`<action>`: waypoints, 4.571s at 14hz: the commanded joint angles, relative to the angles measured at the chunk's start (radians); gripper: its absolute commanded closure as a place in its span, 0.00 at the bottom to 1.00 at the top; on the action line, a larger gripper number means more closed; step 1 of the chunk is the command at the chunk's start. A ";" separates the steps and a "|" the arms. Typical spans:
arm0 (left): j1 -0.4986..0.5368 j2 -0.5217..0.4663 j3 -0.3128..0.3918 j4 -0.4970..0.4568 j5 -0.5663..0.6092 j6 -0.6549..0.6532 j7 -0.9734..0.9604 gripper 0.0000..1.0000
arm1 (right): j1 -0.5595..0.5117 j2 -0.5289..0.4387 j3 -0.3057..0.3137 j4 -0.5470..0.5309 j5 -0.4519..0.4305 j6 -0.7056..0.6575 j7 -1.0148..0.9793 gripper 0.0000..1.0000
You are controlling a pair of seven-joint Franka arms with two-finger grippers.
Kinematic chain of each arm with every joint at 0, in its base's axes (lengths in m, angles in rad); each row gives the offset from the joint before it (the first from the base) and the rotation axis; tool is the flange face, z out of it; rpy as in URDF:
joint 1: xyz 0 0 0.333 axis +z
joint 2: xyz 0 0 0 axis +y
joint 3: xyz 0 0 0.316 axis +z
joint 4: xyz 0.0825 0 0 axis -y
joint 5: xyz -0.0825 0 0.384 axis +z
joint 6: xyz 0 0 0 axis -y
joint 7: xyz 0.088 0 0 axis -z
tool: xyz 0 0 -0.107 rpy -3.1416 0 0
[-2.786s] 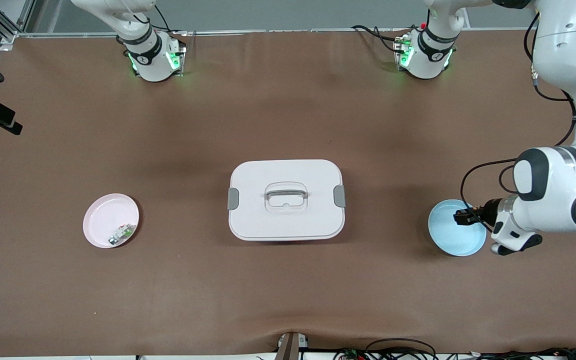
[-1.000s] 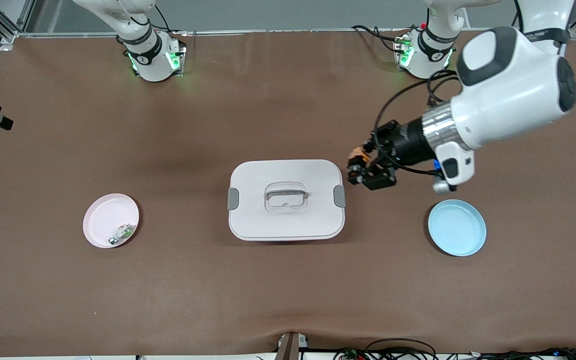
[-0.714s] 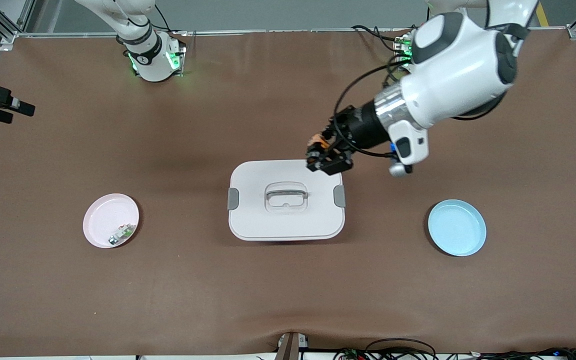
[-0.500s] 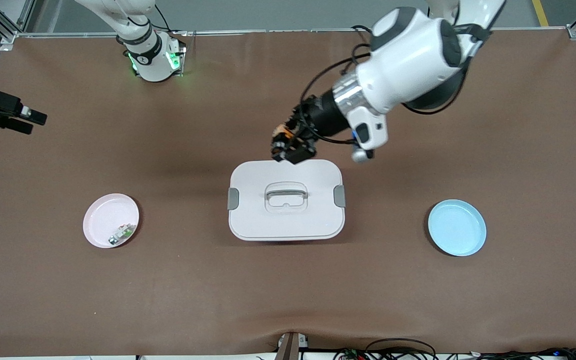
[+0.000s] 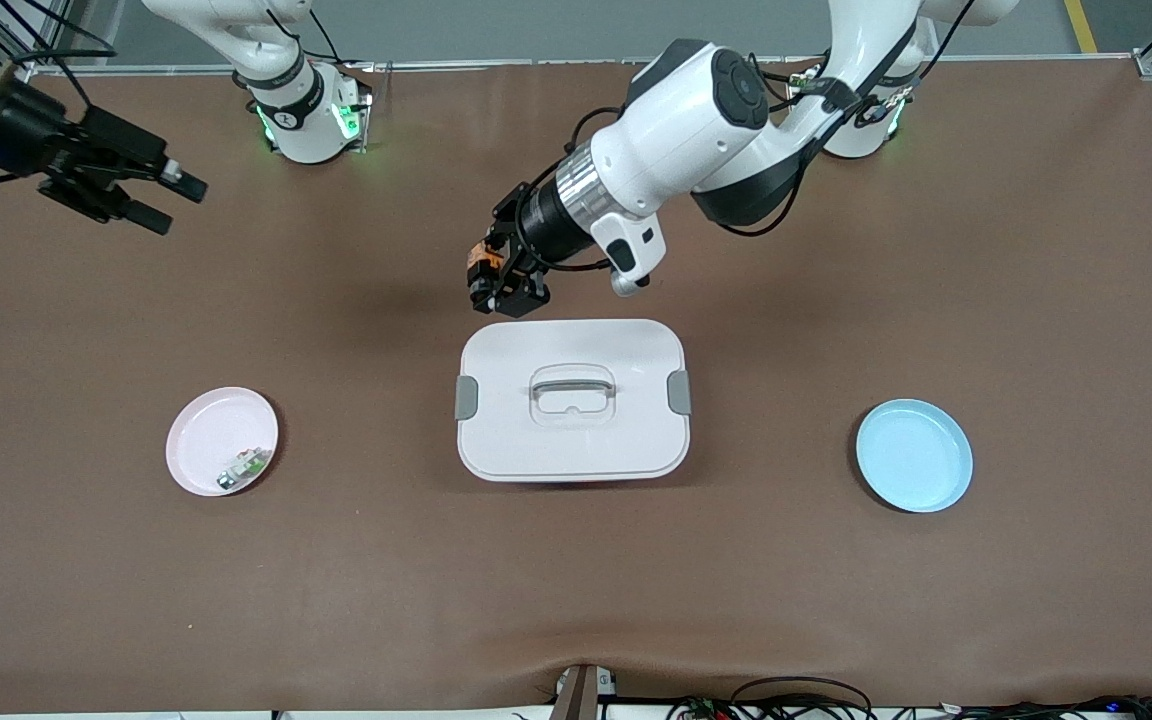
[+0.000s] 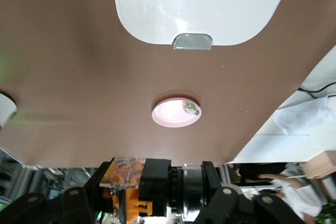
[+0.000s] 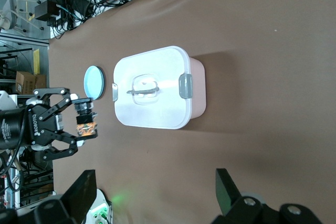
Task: Transfer orange switch to right arm and place
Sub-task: 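Hold the switch out while the right gripper reaches to grasp it, then close the right gripper on the switch and open the left gripper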
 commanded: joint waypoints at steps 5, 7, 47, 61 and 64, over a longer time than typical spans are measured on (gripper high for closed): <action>-0.066 0.084 0.017 0.040 0.077 0.059 -0.079 0.72 | 0.177 -0.014 -0.008 -0.181 0.122 0.257 -0.005 0.00; -0.086 0.088 0.027 0.040 0.117 0.059 -0.078 0.72 | 0.206 0.027 -0.008 -0.178 0.122 0.257 -0.006 0.00; -0.089 0.077 0.025 0.035 0.191 0.051 -0.073 0.72 | 0.486 0.336 -0.009 -0.026 0.194 0.472 0.106 0.16; -0.089 0.075 0.025 0.035 0.204 0.051 -0.073 0.34 | 0.475 0.337 -0.009 -0.024 0.188 0.455 0.091 1.00; -0.089 0.075 0.025 0.035 0.204 0.051 -0.073 0.03 | 0.472 0.339 -0.011 -0.023 0.188 0.456 0.091 1.00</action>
